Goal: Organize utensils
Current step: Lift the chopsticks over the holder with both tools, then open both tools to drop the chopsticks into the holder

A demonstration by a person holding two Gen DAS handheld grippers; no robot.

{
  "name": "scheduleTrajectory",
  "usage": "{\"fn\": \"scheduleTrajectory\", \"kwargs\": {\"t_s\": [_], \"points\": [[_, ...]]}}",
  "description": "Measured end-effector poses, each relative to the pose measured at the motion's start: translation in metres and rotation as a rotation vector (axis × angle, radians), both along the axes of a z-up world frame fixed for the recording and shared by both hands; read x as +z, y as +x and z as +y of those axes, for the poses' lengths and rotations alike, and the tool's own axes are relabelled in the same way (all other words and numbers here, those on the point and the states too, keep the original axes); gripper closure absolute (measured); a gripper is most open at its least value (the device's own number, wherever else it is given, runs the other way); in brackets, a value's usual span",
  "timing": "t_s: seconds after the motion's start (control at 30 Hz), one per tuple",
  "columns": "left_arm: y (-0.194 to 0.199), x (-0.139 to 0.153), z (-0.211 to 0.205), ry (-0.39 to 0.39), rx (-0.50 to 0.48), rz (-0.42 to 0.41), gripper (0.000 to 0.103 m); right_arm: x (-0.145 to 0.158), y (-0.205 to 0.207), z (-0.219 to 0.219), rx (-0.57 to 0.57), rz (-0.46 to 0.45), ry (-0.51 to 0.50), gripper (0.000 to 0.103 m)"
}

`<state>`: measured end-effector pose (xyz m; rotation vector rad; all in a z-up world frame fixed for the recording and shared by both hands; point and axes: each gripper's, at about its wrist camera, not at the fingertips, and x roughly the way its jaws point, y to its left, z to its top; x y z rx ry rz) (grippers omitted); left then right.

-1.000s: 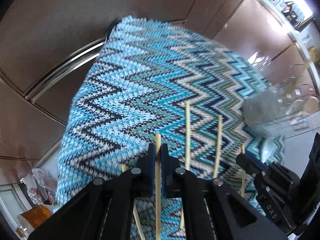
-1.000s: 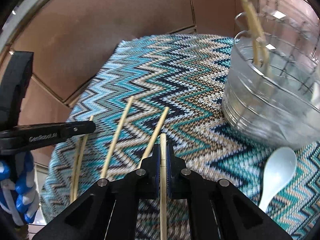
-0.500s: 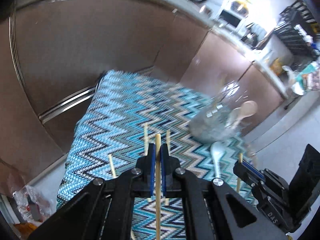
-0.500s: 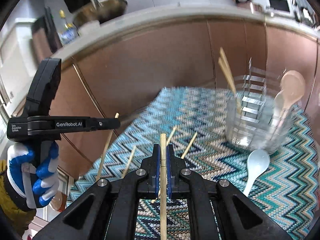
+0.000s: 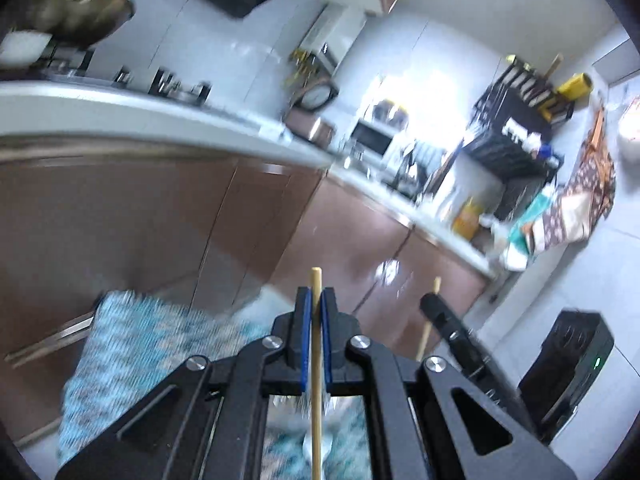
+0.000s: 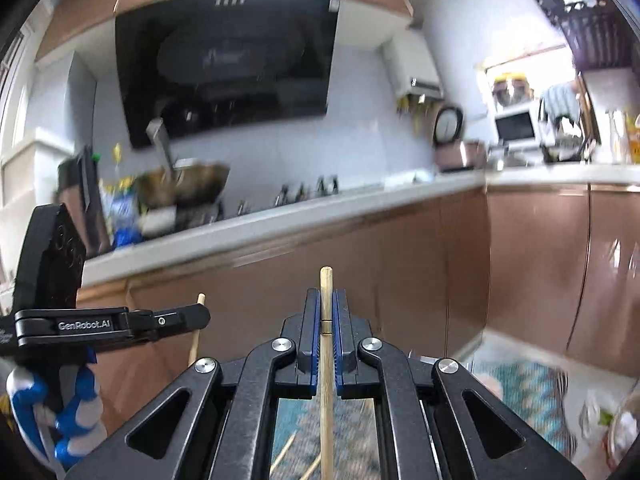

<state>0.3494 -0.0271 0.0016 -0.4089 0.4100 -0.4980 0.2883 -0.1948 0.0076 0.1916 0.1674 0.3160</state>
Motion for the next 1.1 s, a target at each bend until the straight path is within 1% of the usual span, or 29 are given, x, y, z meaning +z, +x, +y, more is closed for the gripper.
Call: {"fn": "scheduleTrajectory", "kwargs": {"t_s": [0.1, 0.17, 0.27, 0.4, 0.53, 0.7, 0.77, 0.8, 0.87, 0.9, 0.93, 0.97, 1.0, 1.03, 1.07, 1.1], "points": [[0.024, 0.003, -0.021, -0.02, 0.035, -0.078, 0.099, -0.001, 0.025, -0.008, -0.045, -0.051, 0.035, 0.097], [0.04, 0.001, -0.036, -0.03, 0.053, -0.109, 0.099, -0.003, 0.041, -0.014, -0.076, -0.076, 0.069, 0.097], [0.058, -0.011, -0.058, -0.001, 0.1, -0.156, 0.099, -0.012, 0.055, -0.021, -0.127, -0.106, 0.08, 0.097], [0.071, -0.034, -0.076, 0.027, 0.151, -0.182, 0.099, -0.027, 0.065, -0.021, -0.175, -0.123, 0.073, 0.097], [0.079, -0.053, -0.087, 0.04, 0.182, -0.186, 0.098, -0.041, 0.071, -0.02, -0.207, -0.114, 0.053, 0.097], [0.076, -0.071, -0.093, 0.05, 0.197, -0.206, 0.098, -0.054, 0.066, -0.02, -0.24, -0.109, 0.014, 0.097], [0.073, -0.077, -0.093, 0.055, 0.199, -0.207, 0.098, -0.059, 0.065, -0.022, -0.249, -0.095, 0.013, 0.097], [0.072, -0.079, -0.093, 0.054, 0.2, -0.205, 0.097, -0.061, 0.063, -0.023, -0.253, -0.09, 0.012, 0.097], [0.069, -0.081, -0.088, 0.045, 0.201, -0.194, 0.096, -0.064, 0.058, -0.025, -0.257, -0.08, 0.019, 0.097], [0.067, -0.08, -0.086, 0.045, 0.201, -0.191, 0.091, -0.064, 0.055, -0.026, -0.258, -0.076, 0.023, 0.097], [0.064, -0.079, -0.085, 0.046, 0.199, -0.19, 0.082, -0.064, 0.052, -0.027, -0.258, -0.076, 0.024, 0.097], [0.059, -0.076, -0.081, 0.045, 0.198, -0.191, 0.077, -0.062, 0.048, -0.026, -0.261, -0.077, 0.021, 0.095], [0.053, -0.073, -0.077, 0.042, 0.201, -0.194, 0.073, -0.06, 0.045, -0.026, -0.262, -0.079, 0.023, 0.088], [0.049, -0.069, -0.074, 0.039, 0.204, -0.199, 0.072, -0.057, 0.041, -0.027, -0.263, -0.083, 0.028, 0.084], [0.042, -0.063, -0.07, 0.038, 0.208, -0.206, 0.071, -0.052, 0.035, -0.027, -0.266, -0.091, 0.034, 0.076], [0.035, -0.057, -0.066, 0.038, 0.211, -0.212, 0.068, -0.048, 0.03, -0.027, -0.267, -0.097, 0.036, 0.072]]}}
